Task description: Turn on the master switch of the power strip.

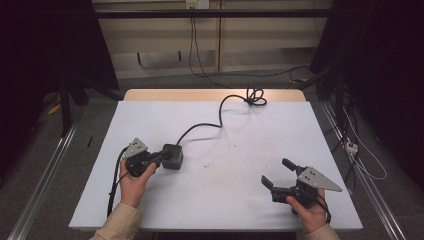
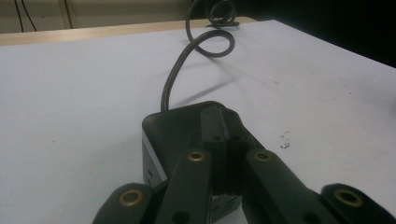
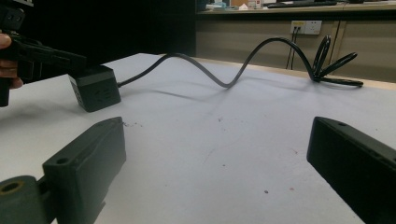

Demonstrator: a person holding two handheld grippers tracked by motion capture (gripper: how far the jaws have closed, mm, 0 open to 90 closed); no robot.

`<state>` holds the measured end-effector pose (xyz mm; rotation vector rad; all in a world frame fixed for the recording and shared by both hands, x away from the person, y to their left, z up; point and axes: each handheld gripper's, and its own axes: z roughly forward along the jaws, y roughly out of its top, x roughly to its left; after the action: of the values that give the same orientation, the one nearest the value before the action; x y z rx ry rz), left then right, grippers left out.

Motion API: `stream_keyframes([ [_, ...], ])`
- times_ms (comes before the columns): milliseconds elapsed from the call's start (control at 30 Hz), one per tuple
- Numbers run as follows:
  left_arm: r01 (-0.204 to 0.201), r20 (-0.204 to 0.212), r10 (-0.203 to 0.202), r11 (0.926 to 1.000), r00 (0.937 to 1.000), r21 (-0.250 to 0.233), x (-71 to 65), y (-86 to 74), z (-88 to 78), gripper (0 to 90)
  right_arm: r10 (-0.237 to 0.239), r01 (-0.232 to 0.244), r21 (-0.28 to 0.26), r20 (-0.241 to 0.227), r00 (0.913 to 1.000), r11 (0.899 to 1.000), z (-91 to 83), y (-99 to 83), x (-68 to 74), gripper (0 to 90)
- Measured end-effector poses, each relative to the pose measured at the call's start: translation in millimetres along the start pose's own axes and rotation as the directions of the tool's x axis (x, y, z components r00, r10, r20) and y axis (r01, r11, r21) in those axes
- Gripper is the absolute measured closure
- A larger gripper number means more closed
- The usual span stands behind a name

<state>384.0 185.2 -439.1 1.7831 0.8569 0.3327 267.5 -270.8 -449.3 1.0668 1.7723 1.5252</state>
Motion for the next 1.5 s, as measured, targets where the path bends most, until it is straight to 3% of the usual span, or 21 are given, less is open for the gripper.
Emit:
stream_keyframes([
  [1500, 0.023, -0.014, -0.023, 0.9997, 0.9996, 0.011, -0.8, -0.1, 0.0, 90.0, -0.003, 0.003, -0.004, 0.0, 1.0, 1.0, -0.3, 0.6, 0.5, 4.0],
])
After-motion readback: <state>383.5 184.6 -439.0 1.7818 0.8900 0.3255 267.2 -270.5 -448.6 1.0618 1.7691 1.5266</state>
